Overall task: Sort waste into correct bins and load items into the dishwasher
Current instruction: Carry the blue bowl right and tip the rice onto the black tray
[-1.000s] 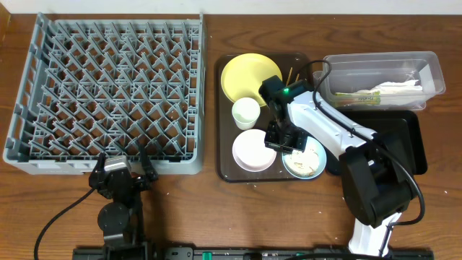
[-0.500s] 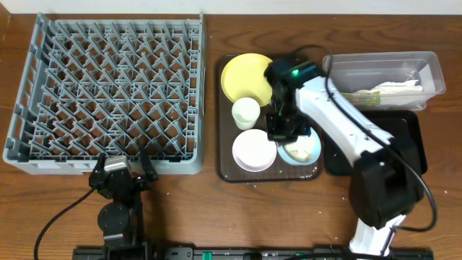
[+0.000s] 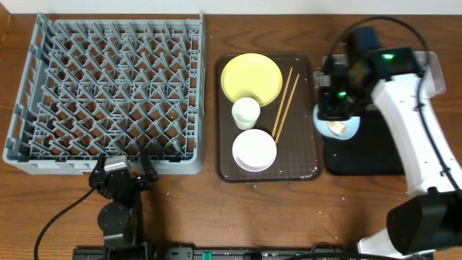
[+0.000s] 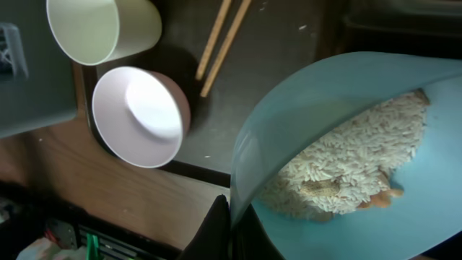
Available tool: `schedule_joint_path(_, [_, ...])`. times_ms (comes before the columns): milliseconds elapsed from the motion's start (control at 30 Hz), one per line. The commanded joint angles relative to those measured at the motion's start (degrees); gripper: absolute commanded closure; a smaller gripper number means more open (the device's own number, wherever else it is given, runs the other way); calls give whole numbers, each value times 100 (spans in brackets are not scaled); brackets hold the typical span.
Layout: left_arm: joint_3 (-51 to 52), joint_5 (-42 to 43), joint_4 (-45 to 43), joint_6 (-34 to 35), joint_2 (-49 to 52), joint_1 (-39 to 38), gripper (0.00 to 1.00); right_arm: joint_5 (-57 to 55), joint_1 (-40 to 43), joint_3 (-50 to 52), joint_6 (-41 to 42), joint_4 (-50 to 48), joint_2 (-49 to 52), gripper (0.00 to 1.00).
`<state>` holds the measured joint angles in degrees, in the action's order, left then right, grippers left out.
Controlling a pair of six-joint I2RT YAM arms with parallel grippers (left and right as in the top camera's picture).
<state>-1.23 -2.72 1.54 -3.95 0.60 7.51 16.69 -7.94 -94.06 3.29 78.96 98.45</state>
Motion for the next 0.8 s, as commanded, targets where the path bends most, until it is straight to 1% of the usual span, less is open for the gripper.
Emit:
schedule_joint_path(0, [101, -72, 243, -55, -35, 35, 8, 719, 474, 216, -968, -55, -173, 99])
schedule_joint_path(200, [101, -72, 243, -55, -35, 35, 8, 1904, 1309, 831, -1692, -461, -170, 99])
schedule_joint_path(533, [101, -72, 243, -55, -35, 35, 8, 3676, 2544, 1912, -2444, -1088, -170, 99])
schedule_joint_path(767, [101, -72, 243, -55, -35, 35, 8, 4782, 3270, 2691, -2507, -1626, -170, 99])
